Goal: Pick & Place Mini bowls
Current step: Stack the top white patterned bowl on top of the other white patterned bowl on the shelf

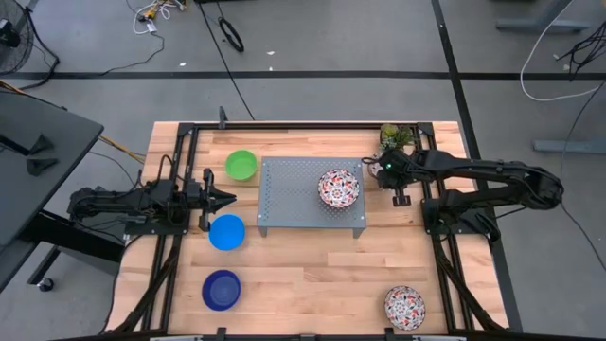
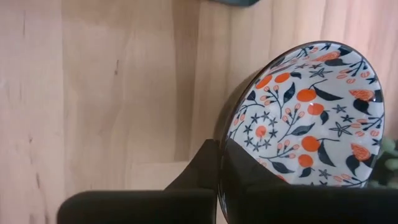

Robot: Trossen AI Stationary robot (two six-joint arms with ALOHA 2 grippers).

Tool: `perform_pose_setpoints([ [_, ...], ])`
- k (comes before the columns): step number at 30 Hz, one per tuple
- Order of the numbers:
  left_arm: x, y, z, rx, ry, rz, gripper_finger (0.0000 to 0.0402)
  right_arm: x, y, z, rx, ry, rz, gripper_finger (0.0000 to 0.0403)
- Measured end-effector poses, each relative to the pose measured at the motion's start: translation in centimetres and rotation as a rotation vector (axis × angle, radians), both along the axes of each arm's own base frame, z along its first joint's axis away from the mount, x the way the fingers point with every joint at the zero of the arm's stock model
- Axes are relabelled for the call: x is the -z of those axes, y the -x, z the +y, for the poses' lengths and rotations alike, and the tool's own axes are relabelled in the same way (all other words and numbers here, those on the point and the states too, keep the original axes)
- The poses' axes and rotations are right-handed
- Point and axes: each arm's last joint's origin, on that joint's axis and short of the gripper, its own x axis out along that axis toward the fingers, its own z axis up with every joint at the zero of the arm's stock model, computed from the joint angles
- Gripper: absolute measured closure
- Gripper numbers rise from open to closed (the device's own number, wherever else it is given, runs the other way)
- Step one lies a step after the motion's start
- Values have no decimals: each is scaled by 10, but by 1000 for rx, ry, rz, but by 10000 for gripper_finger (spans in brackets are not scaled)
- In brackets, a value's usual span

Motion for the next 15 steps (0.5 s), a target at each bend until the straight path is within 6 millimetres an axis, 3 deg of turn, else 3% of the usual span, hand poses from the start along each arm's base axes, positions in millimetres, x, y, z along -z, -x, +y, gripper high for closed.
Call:
perform_pose_setpoints([
  [15, 0, 0, 0, 0, 0, 0, 358, -38, 4, 0, 92, 67, -98, 402],
])
